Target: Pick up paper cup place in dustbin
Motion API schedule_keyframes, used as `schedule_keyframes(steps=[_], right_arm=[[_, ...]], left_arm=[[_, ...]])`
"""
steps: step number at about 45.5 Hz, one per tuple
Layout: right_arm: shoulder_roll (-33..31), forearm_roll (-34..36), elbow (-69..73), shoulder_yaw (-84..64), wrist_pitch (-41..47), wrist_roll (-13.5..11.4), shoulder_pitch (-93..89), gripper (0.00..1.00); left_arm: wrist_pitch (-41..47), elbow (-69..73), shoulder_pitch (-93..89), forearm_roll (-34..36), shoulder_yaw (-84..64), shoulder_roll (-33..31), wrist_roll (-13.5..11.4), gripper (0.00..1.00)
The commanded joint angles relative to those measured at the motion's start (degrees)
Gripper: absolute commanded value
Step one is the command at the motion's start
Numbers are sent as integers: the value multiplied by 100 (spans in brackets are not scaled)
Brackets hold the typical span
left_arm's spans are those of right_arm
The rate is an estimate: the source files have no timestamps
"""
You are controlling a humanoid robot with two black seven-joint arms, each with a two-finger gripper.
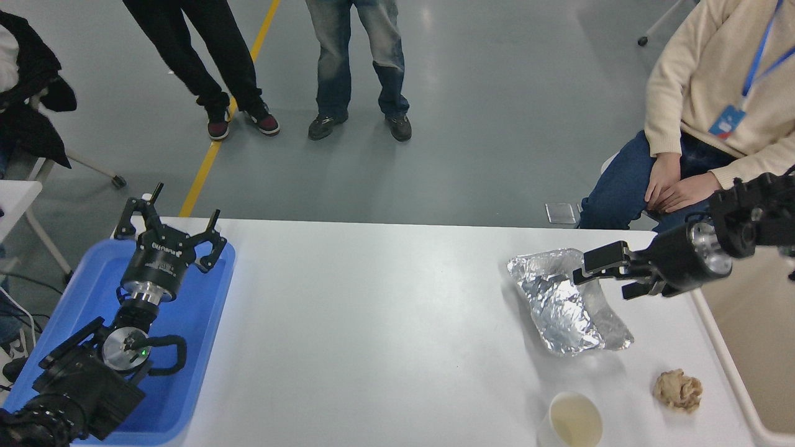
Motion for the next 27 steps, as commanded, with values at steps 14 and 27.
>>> schedule_keyframes(steps=[14, 27], right_arm=[[279, -670, 973, -282, 1176, -751, 2298, 100], [261, 474, 991, -520, 1176, -1691, 3037, 100]], left_arm=[[0, 0, 0, -1, 0, 15, -3, 100], [0, 0, 0, -10, 0, 15, -3, 100]])
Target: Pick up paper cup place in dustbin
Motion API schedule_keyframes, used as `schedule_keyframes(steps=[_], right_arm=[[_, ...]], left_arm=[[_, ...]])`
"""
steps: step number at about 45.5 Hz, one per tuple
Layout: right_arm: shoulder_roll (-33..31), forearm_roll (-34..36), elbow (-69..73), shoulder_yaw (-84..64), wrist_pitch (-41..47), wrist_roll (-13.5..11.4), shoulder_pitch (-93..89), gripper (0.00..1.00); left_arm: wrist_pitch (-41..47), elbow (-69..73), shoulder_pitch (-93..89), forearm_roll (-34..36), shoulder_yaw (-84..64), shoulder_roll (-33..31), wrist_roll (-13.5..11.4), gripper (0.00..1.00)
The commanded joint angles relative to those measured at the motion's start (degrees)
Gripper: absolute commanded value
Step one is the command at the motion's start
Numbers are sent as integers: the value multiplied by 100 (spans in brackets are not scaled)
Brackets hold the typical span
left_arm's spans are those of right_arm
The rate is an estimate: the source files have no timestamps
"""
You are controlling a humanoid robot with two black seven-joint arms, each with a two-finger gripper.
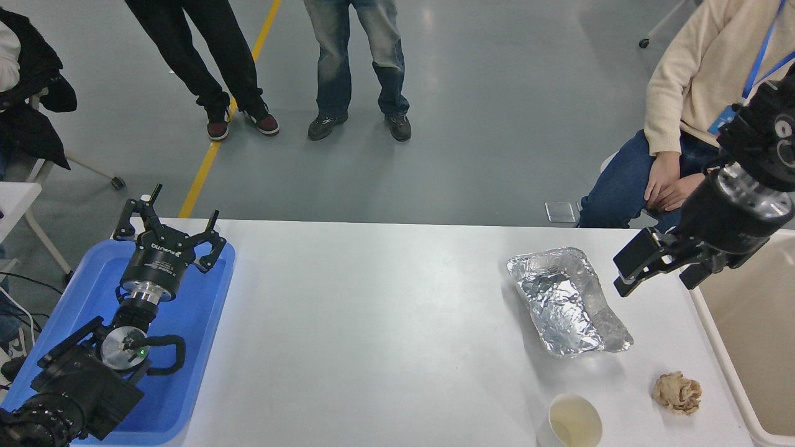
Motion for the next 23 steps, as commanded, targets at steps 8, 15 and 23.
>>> schedule_keyframes(steps=[8, 15, 23], right_arm=[[35, 542, 120, -141, 70, -1479, 526, 100], [-9, 541, 182, -167, 70, -1506, 613, 100], [0, 594, 305, -132, 70, -1506, 692, 100]], left_arm=[[0, 0, -5, 0, 0, -6, 1, 100], [0, 0, -5, 0, 0, -6, 10, 100], [0, 0, -5, 0, 0, -6, 10, 100]])
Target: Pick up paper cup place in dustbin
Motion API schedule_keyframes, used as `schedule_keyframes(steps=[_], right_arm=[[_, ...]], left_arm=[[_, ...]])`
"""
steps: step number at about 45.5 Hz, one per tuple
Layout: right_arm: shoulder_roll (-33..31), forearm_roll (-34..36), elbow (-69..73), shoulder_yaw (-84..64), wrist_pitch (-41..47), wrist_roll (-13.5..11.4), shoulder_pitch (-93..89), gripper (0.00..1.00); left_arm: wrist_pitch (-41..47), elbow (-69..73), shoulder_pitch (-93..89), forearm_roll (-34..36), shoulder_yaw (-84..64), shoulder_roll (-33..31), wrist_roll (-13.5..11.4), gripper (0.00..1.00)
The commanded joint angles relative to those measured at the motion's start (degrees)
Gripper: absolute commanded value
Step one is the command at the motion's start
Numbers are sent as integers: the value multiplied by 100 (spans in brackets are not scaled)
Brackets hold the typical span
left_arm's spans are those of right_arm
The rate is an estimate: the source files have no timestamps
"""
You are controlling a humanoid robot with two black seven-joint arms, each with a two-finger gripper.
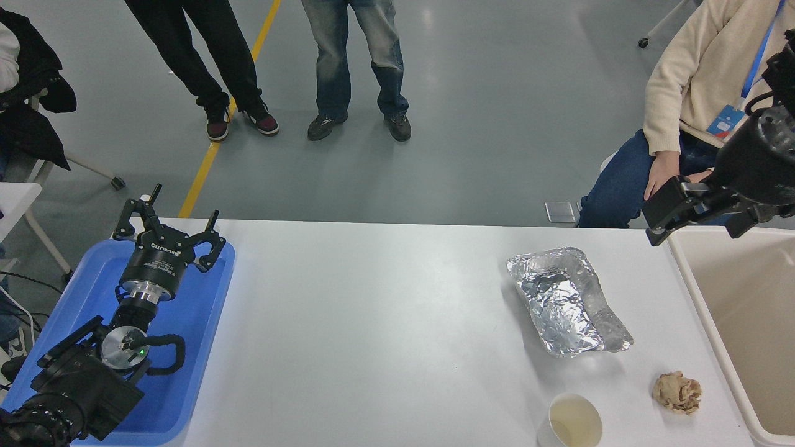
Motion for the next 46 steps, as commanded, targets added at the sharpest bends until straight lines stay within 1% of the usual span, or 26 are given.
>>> schedule_keyframes(steps=[1, 15, 22, 31, 39, 46], right_arm=[[-14, 78, 130, 21, 6, -180, 209, 100], [-164, 113, 165, 171, 6, -172, 158, 100], [-173, 78, 165, 548, 6, -189, -501, 100], [-401, 87, 157, 1005, 6, -189, -1205, 100], [-471, 113, 139, 1164, 6, -180, -1706, 100], [-489, 95, 60, 1392, 6, -180, -2558, 100]], left_arm=[[-1, 0, 0, 1, 0, -1, 4, 100], [-1, 0, 0, 1, 0, -1, 4, 100], [-1, 0, 0, 1, 0, -1, 4, 100], [-1, -9, 0, 1, 0, -10, 4, 100], [-10, 0, 0, 1, 0, -10, 4, 100], [-1, -9, -9, 1, 0, -10, 4, 100]])
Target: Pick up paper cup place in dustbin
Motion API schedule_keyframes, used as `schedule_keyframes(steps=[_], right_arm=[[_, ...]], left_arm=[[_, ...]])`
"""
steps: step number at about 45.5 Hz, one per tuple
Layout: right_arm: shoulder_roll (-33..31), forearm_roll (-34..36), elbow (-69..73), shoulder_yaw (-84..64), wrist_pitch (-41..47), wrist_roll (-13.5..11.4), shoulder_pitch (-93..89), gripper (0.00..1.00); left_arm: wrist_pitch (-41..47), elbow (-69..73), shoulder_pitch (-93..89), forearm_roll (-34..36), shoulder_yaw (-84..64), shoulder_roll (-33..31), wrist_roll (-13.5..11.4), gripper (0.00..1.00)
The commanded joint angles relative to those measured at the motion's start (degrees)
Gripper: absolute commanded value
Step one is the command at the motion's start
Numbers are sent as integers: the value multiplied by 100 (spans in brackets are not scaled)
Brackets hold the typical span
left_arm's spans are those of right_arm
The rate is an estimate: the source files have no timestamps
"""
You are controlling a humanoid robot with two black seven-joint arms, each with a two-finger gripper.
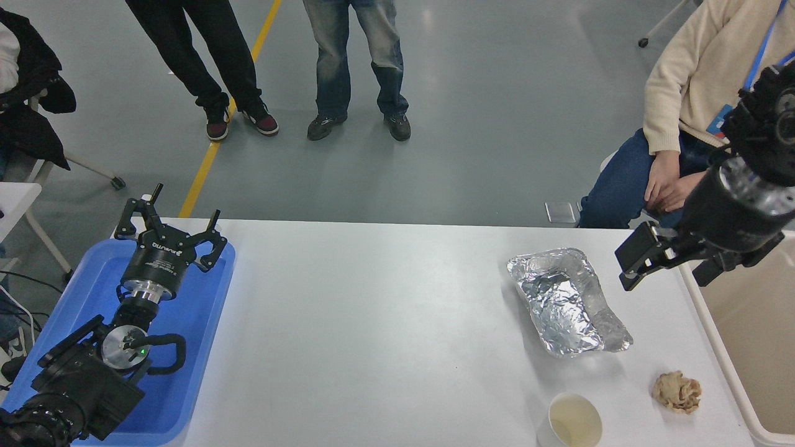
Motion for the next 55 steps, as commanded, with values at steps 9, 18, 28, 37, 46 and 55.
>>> schedule_keyframes(steps=[9, 18, 28, 37, 46, 55], right_arm=[[-67, 12, -78, 491, 0, 0, -1871, 100], [-59, 21, -78, 492, 0, 0, -2478, 100], [-67, 21, -70, 500, -1097, 0, -2742, 100], [-67, 21, -61, 562, -1810, 0, -2874, 96], [-58, 21, -70, 641, -2038, 0, -2979, 96], [-23, 21, -70, 738, -2662, 9, -3313, 96]], left_arm=[[1, 2, -2, 0, 0, -2, 0, 100], [1, 2, 7, 0, 0, -2, 0, 100], [1, 2, 7, 0, 0, -2, -9, 100], [1, 2, 7, 0, 0, -2, 0, 100], [1, -7, 7, 0, 0, -2, -9, 100], [1, 2, 7, 0, 0, -2, -9, 100]])
